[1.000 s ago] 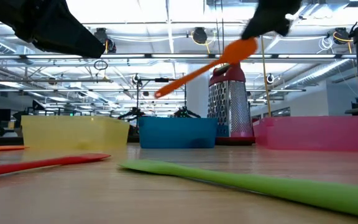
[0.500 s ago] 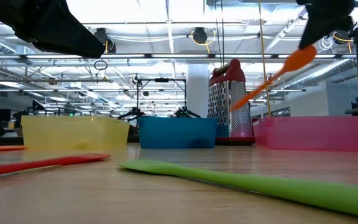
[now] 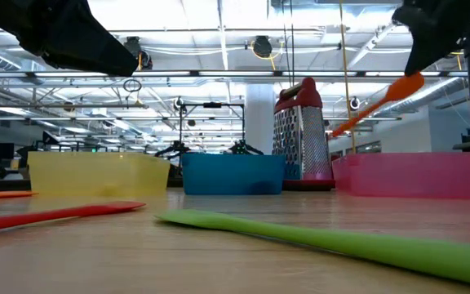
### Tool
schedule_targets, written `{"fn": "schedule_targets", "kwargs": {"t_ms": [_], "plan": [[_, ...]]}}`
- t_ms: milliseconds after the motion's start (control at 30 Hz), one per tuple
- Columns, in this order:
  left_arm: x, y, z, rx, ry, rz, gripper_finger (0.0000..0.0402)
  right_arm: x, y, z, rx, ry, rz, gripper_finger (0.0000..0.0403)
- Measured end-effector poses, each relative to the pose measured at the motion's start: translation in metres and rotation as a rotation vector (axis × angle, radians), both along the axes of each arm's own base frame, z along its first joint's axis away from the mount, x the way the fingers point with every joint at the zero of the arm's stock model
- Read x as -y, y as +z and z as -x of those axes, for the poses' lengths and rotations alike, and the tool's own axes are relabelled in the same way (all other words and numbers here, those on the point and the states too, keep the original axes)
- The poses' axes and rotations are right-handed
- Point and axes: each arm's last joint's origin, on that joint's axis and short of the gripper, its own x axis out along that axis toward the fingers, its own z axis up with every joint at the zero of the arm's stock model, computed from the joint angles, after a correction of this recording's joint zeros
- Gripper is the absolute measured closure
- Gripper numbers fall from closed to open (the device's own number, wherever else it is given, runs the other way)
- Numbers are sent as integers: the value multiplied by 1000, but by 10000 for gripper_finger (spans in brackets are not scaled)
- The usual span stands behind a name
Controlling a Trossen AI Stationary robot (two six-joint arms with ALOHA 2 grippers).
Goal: Pick & Place Kitchen Items
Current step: Put the right orange spatula into the pink bin, then put the orange spatula into the pink bin
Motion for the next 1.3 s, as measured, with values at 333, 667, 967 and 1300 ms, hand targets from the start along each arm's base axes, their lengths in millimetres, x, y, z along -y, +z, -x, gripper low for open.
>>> {"fn": "schedule_targets", "kwargs": {"t_ms": [333, 667, 967, 1300], "plan": [[0, 0, 0, 1, 1, 1, 206, 18, -65, -11, -48, -192, -53, 401], [0, 0, 0, 1, 0, 1, 206, 30, -106, -19, -7, -236, -85, 397], [0, 0, 0, 1, 1, 2, 206, 31, -122, -28, -25, -74, -123, 380], [0, 0, 0, 17, 14, 31, 206, 32, -116, -45, 4, 110, -41, 326]]}}
